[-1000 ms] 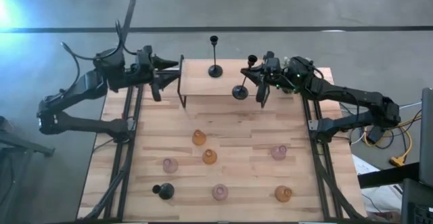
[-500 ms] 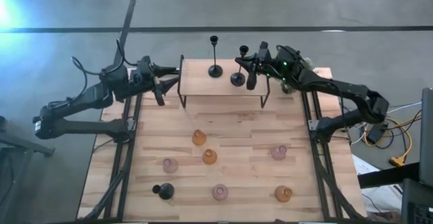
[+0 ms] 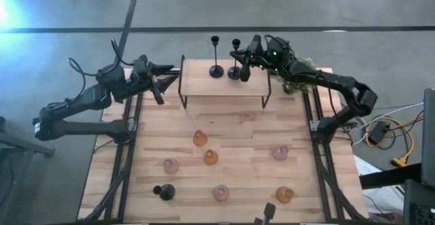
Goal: Pick & Place candle stick holders
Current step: Put the top black candle holder on the shelf
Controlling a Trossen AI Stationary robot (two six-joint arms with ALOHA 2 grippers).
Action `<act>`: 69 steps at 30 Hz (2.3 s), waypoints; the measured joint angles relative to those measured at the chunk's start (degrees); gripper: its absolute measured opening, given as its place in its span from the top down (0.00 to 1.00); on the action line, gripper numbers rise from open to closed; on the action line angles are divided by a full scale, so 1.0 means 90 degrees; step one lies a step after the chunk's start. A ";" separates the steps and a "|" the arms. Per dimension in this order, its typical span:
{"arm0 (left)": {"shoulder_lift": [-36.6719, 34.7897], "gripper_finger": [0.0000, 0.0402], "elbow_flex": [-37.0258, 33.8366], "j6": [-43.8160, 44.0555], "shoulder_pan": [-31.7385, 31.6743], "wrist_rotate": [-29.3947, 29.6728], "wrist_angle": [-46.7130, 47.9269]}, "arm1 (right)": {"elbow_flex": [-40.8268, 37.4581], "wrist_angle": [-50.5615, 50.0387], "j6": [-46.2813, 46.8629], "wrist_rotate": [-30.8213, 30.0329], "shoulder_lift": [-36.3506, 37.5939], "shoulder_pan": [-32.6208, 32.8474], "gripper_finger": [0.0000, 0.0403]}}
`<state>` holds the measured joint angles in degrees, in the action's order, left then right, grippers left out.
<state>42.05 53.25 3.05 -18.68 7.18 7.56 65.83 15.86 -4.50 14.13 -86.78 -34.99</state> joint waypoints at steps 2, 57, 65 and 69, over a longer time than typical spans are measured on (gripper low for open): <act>-0.0023 0.48 0.0000 0.0000 0.0000 0.0029 0.0001 | 0.0043 0.0060 -0.0013 0.0005 -0.0062 -0.0055 0.98; -0.0035 0.48 0.0000 -0.0005 0.0000 0.0213 0.0016 | -0.0195 0.0651 0.0550 0.0107 -0.0348 -0.0354 0.98; -0.0035 0.48 0.0000 -0.0005 0.0000 0.0213 0.0018 | -0.0195 0.0653 0.0514 0.0109 -0.0348 -0.0357 0.98; -0.0035 0.48 -0.0002 -0.0005 0.0000 0.0212 0.0020 | -0.0195 0.0653 0.0571 0.0109 -0.0348 -0.0356 0.97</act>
<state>41.74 53.23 3.01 -18.68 9.09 7.75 64.07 21.74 0.64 15.11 -89.91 -38.19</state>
